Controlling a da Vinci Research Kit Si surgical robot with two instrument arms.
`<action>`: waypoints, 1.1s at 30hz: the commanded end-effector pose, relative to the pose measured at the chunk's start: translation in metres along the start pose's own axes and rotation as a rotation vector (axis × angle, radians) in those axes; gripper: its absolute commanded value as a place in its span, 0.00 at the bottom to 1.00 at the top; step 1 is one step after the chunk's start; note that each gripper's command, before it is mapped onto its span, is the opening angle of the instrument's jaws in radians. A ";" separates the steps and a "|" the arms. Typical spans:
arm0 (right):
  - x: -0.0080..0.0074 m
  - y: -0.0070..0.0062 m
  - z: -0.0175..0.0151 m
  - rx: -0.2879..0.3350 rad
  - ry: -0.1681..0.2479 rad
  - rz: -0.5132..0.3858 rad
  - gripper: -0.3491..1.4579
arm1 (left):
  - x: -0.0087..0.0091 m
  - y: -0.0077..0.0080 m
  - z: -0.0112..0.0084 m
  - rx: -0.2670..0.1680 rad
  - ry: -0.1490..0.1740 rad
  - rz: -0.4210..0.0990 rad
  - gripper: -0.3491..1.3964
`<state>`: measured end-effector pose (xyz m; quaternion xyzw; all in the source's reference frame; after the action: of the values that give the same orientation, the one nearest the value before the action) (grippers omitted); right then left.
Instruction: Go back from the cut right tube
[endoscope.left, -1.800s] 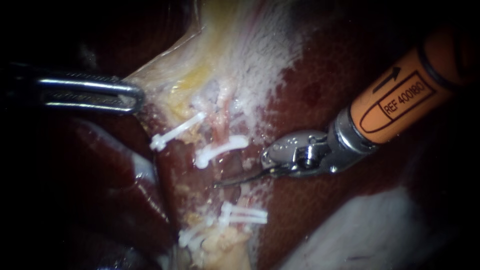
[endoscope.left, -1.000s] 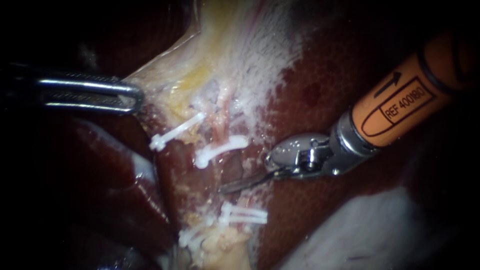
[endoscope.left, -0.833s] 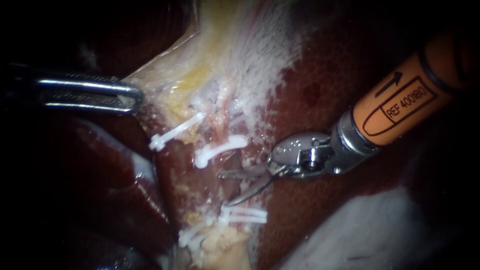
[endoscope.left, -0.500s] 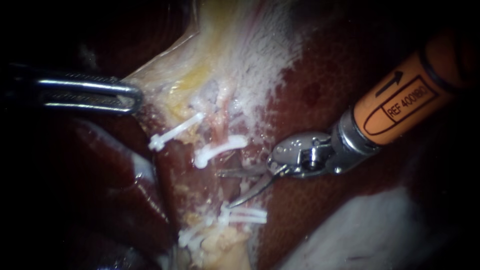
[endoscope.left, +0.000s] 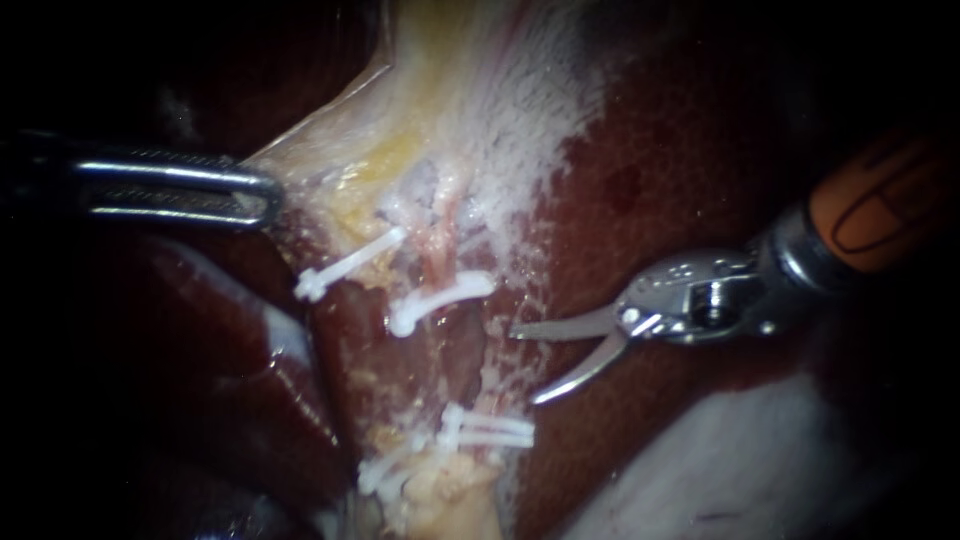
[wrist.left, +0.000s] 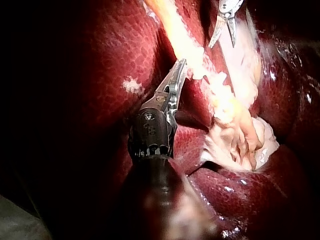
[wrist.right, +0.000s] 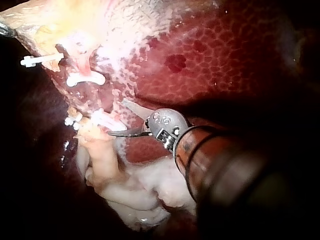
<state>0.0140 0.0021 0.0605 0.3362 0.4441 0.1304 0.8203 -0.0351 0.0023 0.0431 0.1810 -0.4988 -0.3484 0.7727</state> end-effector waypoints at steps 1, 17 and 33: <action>0.0002 0.0001 -0.0006 -0.015 0.007 -0.009 0.70 | 0.0001 0.0000 0.0000 0.000 0.000 0.001 0.03; 0.0039 0.0001 -0.0052 -0.172 0.045 -0.177 0.98 | 0.0010 0.0007 0.0010 -0.007 -0.002 0.005 0.03; 0.0039 -0.0006 -0.0052 -0.168 0.043 -0.188 0.99 | 0.0073 0.0030 0.0074 0.023 0.044 -0.011 0.04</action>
<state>0.0119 0.0058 0.0556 0.2203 0.4786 0.0965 0.8444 -0.0392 -0.0006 0.0532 0.2012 -0.4838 -0.3414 0.7803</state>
